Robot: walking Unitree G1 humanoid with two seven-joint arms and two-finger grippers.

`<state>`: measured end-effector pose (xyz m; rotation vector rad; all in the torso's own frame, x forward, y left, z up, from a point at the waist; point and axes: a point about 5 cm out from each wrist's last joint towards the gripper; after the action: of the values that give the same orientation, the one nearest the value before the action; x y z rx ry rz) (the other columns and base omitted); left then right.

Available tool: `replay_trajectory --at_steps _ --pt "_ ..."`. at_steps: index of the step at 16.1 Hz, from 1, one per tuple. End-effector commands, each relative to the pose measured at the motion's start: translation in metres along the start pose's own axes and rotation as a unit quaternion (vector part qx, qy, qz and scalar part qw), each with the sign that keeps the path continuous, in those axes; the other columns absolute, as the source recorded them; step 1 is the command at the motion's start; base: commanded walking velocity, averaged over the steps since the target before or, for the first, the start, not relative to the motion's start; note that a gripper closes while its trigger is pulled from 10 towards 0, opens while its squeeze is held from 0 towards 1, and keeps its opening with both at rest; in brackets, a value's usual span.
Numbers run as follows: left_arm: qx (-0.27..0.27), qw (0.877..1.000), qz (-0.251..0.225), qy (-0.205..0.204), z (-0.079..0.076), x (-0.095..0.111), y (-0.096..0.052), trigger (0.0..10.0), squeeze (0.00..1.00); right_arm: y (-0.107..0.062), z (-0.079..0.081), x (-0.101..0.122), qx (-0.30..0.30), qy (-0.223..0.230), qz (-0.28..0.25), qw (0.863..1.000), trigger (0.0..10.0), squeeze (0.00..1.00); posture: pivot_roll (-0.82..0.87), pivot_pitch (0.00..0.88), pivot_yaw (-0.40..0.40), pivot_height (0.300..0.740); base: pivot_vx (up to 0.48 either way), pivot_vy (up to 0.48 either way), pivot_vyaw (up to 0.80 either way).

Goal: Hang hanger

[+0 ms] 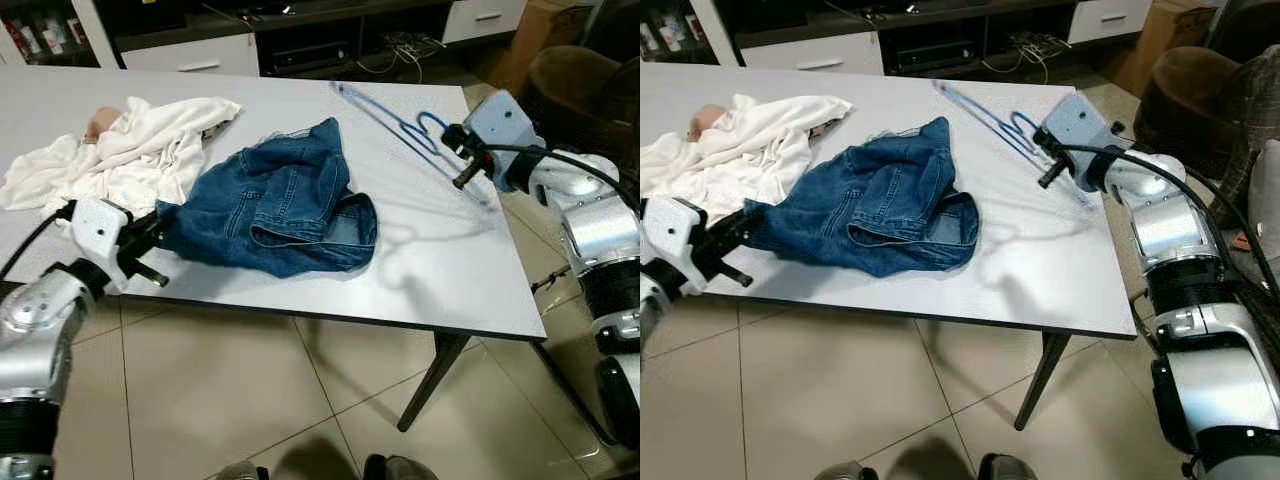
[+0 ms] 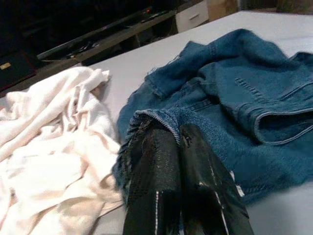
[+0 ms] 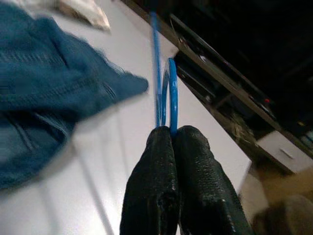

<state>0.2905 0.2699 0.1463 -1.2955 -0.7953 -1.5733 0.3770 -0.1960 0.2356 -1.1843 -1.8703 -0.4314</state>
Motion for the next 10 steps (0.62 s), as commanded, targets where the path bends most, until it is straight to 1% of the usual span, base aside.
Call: replay_trajectory --at_steps 1,2,3,5,6,7,10 --pt "-0.039 0.999 -0.013 -0.003 -0.017 0.002 0.006 0.0 0.0 -0.002 0.007 0.013 0.03 0.029 -0.041 0.998 10.0 0.0 -0.05 0.045 0.023 0.74 0.0 0.0 0.0" --pt "-0.054 0.998 -0.016 -0.007 -0.024 0.002 0.008 0.0 0.0 -0.002 0.012 0.016 0.046 0.03 -0.051 0.997 10.0 0.0 -0.05 0.045 0.023 0.74 0.0 0.0 0.0" --pt "-0.08 0.996 -0.022 -0.014 -0.037 0.002 0.01 0.0 0.0 -0.002 0.02 0.02 0.068 0.027 -0.063 0.995 10.0 0.0 -0.05 0.044 0.023 0.74 0.0 0.0 0.0" --pt "-0.14 0.989 -0.029 -0.026 -0.063 0.002 0.014 0.0 0.0 -0.001 0.032 0.026 0.094 0.022 -0.075 0.993 10.0 0.0 -0.05 0.044 0.023 0.74 0.0 0.0 0.0" --pt "-0.172 0.984 -0.029 -0.029 -0.079 0.0 0.016 0.0 0.0 0.001 0.035 0.03 0.097 0.026 -0.081 0.992 10.0 0.0 -0.04 0.041 0.017 0.74 0.0 0.0 0.0" --pt "-0.191 0.981 -0.03 -0.032 -0.091 -0.001 0.018 0.0 0.0 0.003 0.037 0.032 0.097 0.031 -0.083 0.991 10.0 0.0 -0.04 0.041 0.017 0.74 0.0 0.0 0.0" --pt "-0.241 0.969 -0.03 -0.039 -0.124 -0.004 0.022 0.0 0.0 0.007 0.045 0.038 0.097 0.044 -0.089 0.99 10.0 0.0 -0.04 0.041 0.017 0.74 0.0 0.0 0.0"
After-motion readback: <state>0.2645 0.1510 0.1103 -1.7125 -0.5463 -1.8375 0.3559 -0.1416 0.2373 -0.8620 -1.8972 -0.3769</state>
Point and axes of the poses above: a point about 5 cm out from each wrist's last joint towards the gripper, its own y axis pointing out of the wrist towards the gripper, its own x axis along the axis of the wrist's last joint, z = x × y, and after that the axes turned 2 degrees about -y, right-handed
